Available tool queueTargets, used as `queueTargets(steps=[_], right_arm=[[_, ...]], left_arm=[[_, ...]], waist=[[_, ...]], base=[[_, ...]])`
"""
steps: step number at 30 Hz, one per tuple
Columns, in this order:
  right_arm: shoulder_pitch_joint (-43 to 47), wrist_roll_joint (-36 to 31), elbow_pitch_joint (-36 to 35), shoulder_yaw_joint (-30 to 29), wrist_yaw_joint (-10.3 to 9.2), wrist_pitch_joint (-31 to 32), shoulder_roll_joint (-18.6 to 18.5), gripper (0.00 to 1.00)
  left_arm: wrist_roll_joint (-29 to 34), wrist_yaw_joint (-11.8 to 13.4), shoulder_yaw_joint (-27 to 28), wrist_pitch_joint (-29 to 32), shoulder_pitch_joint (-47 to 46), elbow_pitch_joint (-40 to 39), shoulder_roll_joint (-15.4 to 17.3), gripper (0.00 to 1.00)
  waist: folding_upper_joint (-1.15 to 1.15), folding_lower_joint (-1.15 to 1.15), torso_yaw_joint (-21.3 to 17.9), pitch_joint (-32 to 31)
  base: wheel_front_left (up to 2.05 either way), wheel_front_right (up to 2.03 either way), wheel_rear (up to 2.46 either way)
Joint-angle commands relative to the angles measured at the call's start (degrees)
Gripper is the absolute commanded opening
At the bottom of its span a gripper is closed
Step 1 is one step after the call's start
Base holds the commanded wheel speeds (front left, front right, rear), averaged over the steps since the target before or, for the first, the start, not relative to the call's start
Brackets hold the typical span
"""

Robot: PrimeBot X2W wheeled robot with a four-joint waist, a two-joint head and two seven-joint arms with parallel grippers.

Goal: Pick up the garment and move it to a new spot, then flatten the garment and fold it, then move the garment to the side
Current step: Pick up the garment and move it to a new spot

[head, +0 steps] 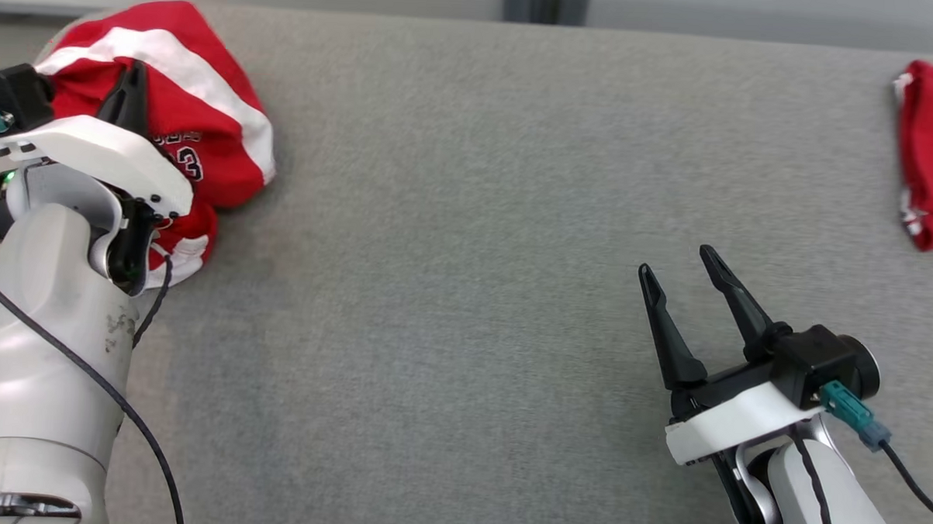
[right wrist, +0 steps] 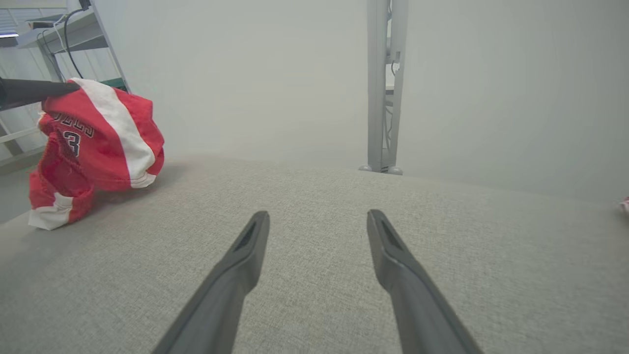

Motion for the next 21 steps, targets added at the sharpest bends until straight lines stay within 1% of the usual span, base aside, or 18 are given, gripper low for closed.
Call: queueTargets(steps=[1, 4, 7, 15, 21], right_arm=[[1.0, 0.4, -0.1, -0.4, -0.02, 0.0, 0.0, 1.00], [2.2, 0.5, -0.4, -1.4, -0.02, 0.0, 0.5, 1.00], [3.0, 0.8, -0.7, -1.7, -0.02, 0.0, 0.9, 1.00], [3.7, 1.7, -1.2, -1.5, -0.02, 0.0, 1.3, 1.00], [4.4, 3.5, -1.7, -1.2, -0.02, 0.0, 1.3, 1.00]], left_arm=[[0.3, -0.2, -0.5, 0.2, 1.0, -1.1, -0.2, 0.00], [0.2, -0.3, -1.5, 1.4, 2.2, -3.6, -1.0, 0.00], [0.5, -0.2, -2.3, 2.1, 3.8, -6.5, -1.0, 0.00], [0.1, 0.8, -4.2, 6.0, 8.8, -15.5, -2.8, 0.00], [0.9, 2.5, -6.3, 9.4, 14.4, -23.6, -3.8, 0.00]], waist=[[0.00, 0.00, -4.3, -4.3], [0.00, 0.00, -7.3, -6.5], [0.00, 0.00, -10.5, -8.1], [0.00, 0.00, -19.3, -10.1], [0.00, 0.00, -24.9, -10.9]], base=[[0.00, 0.00, 0.00], [0.00, 0.00, 0.00], [0.00, 0.00, 0.00], [0.00, 0.00, 0.00], [0.00, 0.00, 0.00]])
